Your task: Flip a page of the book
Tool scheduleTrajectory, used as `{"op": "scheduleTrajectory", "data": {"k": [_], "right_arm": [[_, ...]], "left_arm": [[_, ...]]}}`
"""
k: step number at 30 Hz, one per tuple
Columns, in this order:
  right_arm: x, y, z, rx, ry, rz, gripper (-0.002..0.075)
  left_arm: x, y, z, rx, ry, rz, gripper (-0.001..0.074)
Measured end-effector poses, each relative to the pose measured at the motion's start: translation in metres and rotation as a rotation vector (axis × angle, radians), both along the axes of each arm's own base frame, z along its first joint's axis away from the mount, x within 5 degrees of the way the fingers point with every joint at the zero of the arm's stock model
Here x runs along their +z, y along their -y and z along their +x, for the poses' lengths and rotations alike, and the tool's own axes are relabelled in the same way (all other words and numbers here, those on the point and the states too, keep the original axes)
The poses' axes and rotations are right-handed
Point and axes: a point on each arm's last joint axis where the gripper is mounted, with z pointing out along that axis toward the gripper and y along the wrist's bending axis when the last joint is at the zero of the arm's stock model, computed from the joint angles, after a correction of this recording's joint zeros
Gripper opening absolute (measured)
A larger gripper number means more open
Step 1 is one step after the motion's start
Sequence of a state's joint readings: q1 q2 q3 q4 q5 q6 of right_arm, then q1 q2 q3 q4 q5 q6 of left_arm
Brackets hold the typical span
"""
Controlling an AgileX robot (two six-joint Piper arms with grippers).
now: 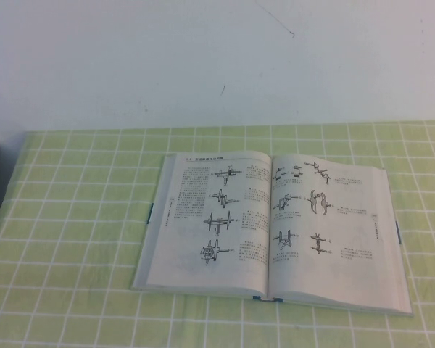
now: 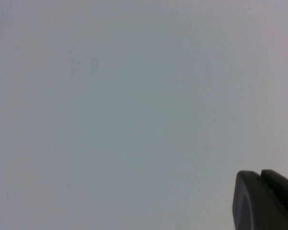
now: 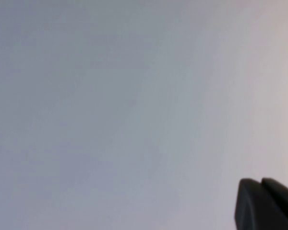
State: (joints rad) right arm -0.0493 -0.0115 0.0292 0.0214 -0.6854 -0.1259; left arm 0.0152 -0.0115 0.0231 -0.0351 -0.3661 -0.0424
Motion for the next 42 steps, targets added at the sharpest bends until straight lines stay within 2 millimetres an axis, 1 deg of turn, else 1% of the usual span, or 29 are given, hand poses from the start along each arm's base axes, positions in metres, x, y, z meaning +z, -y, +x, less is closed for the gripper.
{"op": "scheduleTrajectory", "data": {"k": [2, 5, 7, 9, 11, 12, 14, 16, 18, 19, 20, 24, 28, 29, 31, 34, 37, 39, 41, 42], "right_arm": [[0.002, 0.000, -0.002, 0.001, 0.032, 0.004, -0.0003], [0.003, 0.000, -0.002, -0.002, 0.038, 0.003, -0.0003], [0.002, 0.000, 0.000, -0.010, 0.000, -0.006, -0.0003], [0.004, 0.000, 0.003, -0.021, -0.092, -0.025, -0.0003], [0.016, -0.001, 0.003, -0.028, -0.209, -0.047, -0.0003], [0.023, -0.001, 0.001, -0.027, -0.271, -0.055, -0.0003], [0.041, -0.002, -0.002, -0.026, -0.383, -0.074, -0.0003], [0.051, -0.003, 0.000, -0.022, -0.506, -0.089, -0.0003], [0.064, -0.003, 0.008, -0.015, -0.630, -0.100, -0.0003], [0.067, -0.003, 0.012, -0.008, -0.689, -0.099, -0.0003], [0.069, -0.003, 0.017, 0.004, -0.736, -0.090, -0.0003], [0.080, -0.004, 0.052, 0.063, -0.942, -0.037, -0.0003], [0.077, -0.004, 0.087, 0.092, -1.128, -0.015, -0.0003], [0.075, -0.005, 0.096, 0.100, -1.175, -0.010, -0.0003], [0.071, -0.007, 0.111, 0.137, -1.262, -0.002, -0.0003], [0.065, -0.015, 0.132, 0.236, -1.384, -0.013, -0.0003], [0.059, -0.026, 0.152, 0.373, -1.467, -0.009, -0.0003], [0.054, -0.030, 0.166, 0.443, -1.497, -0.011, -0.0001], [0.050, -0.036, 0.181, 0.520, -1.515, -0.011, 0.0020], [0.047, -0.039, 0.191, 0.566, -1.520, -0.007, 0.0043]], "left_arm": [[0.004, 0.000, -0.002, 0.000, 0.048, -0.003, -0.0004], [0.006, 0.000, -0.003, -0.014, 0.071, -0.042, -0.0004], [0.006, 0.000, -0.002, -0.026, 0.044, -0.065, -0.0004], [0.014, 0.000, -0.002, -0.038, -0.021, -0.087, -0.0004], [0.032, 0.001, -0.007, -0.051, -0.085, -0.120, -0.0004], [0.045, 0.001, -0.010, -0.055, -0.105, -0.129, -0.0004], [0.065, 0.001, -0.012, -0.053, -0.201, -0.132, -0.0004], [0.079, 0.001, -0.007, -0.049, -0.306, -0.134, -0.0004], [0.091, 0.002, 0.002, -0.053, -0.428, -0.151, -0.0004], [0.095, 0.003, 0.006, -0.060, -0.484, -0.162, -0.0004], [0.100, 0.004, 0.012, -0.074, -0.537, -0.174, -0.0004], [0.109, 0.015, 0.046, -0.188, -0.719, -0.167, -0.0004], [0.108, 0.030, 0.081, -0.353, -0.858, -0.157, -0.0004], [0.107, 0.034, 0.094, -0.407, -0.895, -0.159, -0.0004], [0.102, 0.040, 0.114, -0.487, -0.950, -0.173, -0.0004], [0.097, 0.048, 0.145, -0.592, -0.966, -0.158, -0.0004], [0.090, 0.052, 0.177, -0.651, -0.973, -0.169, -0.0004], [0.081, 0.053, 0.200, -0.672, -0.999, -0.169, -0.0004], [0.071, 0.054, 0.218, -0.688, -1.032, -0.159, -0.0004], [0.065, 0.056, 0.226, -0.697, -1.053, -0.154, -0.0004]]}}
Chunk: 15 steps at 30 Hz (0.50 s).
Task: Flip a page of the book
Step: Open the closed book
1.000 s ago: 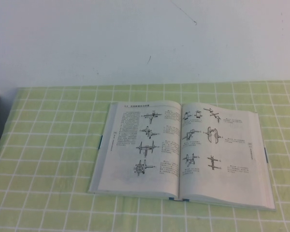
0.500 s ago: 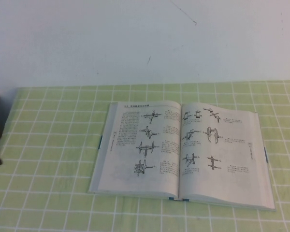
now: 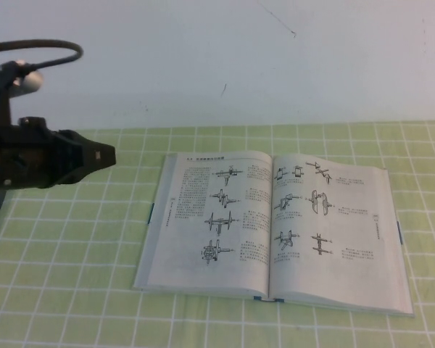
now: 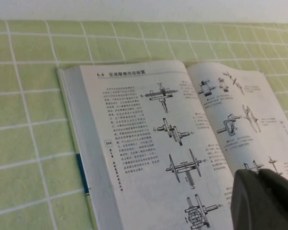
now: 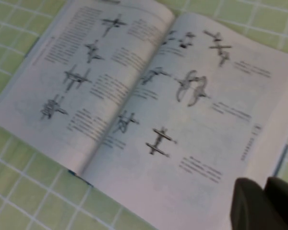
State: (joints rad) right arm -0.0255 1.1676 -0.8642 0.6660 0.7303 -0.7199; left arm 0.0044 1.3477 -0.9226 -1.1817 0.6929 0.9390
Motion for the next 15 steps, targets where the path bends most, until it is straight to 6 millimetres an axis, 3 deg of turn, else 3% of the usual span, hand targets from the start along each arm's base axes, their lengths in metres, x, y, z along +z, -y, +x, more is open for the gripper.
{"op": "scheduleTrajectory", "data": {"k": [3, 6, 8, 15], "right_arm": [[-0.012, -0.005, 0.023, 0.059, -0.047, 0.048, 0.0135], [-0.031, -0.008, 0.050, 0.090, -0.098, 0.077, 0.0260], [-0.045, -0.008, 0.062, 0.093, -0.142, 0.082, 0.0305], [-0.097, -0.007, 0.086, 0.113, -0.288, 0.083, 0.0342]], "left_arm": [[-0.021, 0.012, 0.022, -0.037, -0.049, 0.029, -0.0004], [-0.041, 0.036, 0.035, -0.074, -0.072, 0.080, -0.0004], [-0.053, 0.051, 0.040, -0.069, -0.081, 0.107, -0.0004], [-0.093, 0.095, 0.048, -0.089, -0.091, 0.213, -0.0004]]}}
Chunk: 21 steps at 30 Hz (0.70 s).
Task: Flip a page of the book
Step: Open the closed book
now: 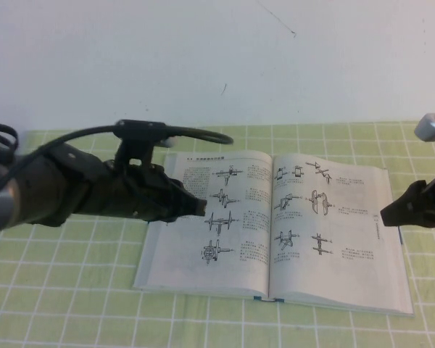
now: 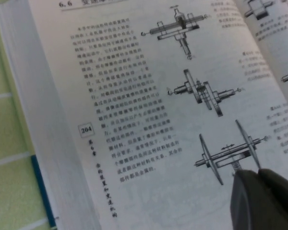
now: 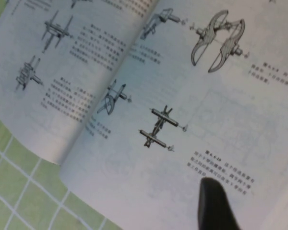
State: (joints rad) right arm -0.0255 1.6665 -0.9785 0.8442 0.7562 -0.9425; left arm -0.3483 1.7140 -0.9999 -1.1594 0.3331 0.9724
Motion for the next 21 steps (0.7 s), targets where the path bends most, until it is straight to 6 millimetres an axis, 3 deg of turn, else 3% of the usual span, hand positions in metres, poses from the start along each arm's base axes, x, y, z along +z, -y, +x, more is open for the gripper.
{"op": "scheduleTrajectory", "data": {"k": [9, 21], "right_arm": [[-0.029, -0.002, 0.011, -0.032, -0.090, 0.039, 0.0344], [-0.059, 0.000, 0.018, -0.064, -0.163, 0.030, 0.0344]], "left_arm": [[-0.043, 0.011, 0.017, -0.016, -0.068, 0.061, -0.0004], [-0.054, 0.012, 0.020, -0.008, -0.089, 0.070, -0.0004]]}}
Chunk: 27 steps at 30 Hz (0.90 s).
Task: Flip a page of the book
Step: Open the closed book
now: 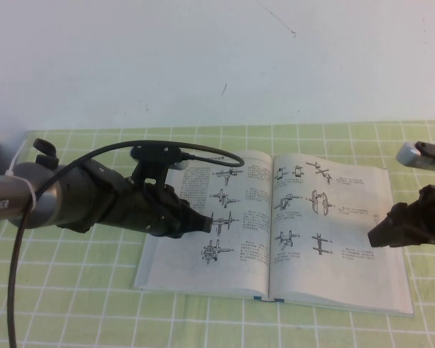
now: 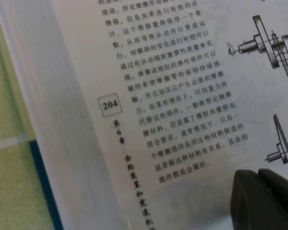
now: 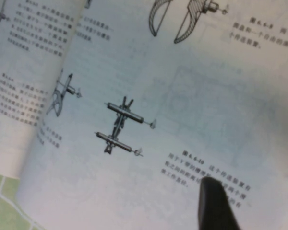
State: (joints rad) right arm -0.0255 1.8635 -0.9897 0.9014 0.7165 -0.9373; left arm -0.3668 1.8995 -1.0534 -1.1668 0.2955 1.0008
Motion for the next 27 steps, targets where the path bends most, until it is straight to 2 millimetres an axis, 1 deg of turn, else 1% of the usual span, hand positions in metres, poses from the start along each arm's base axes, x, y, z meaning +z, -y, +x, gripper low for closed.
{"op": "scheduleTrajectory", "data": {"k": [8, 15, 20, 24, 27], "right_arm": [[-0.019, 0.002, 0.004, -0.021, -0.035, -0.019, 0.0344], [-0.020, 0.001, 0.005, -0.026, -0.036, -0.014, 0.0340], [-0.021, 0.000, 0.006, -0.034, -0.034, 0.002, 0.0304], [-0.019, -0.003, 0.008, -0.026, -0.019, 0.045, 0.0294], [-0.014, -0.008, 0.012, -0.009, -0.006, 0.088, 0.0291]], "left_arm": [[0.000, 0.000, 0.000, -0.010, 0.012, 0.008, -0.0004], [0.000, 0.000, 0.001, -0.007, 0.012, 0.004, -0.0004], [-0.001, 0.000, 0.001, -0.005, 0.010, 0.005, -0.0004], [-0.004, 0.000, 0.001, 0.000, -0.001, 0.004, -0.0004], [-0.006, 0.001, 0.002, 0.004, -0.006, 0.001, -0.0004]]}}
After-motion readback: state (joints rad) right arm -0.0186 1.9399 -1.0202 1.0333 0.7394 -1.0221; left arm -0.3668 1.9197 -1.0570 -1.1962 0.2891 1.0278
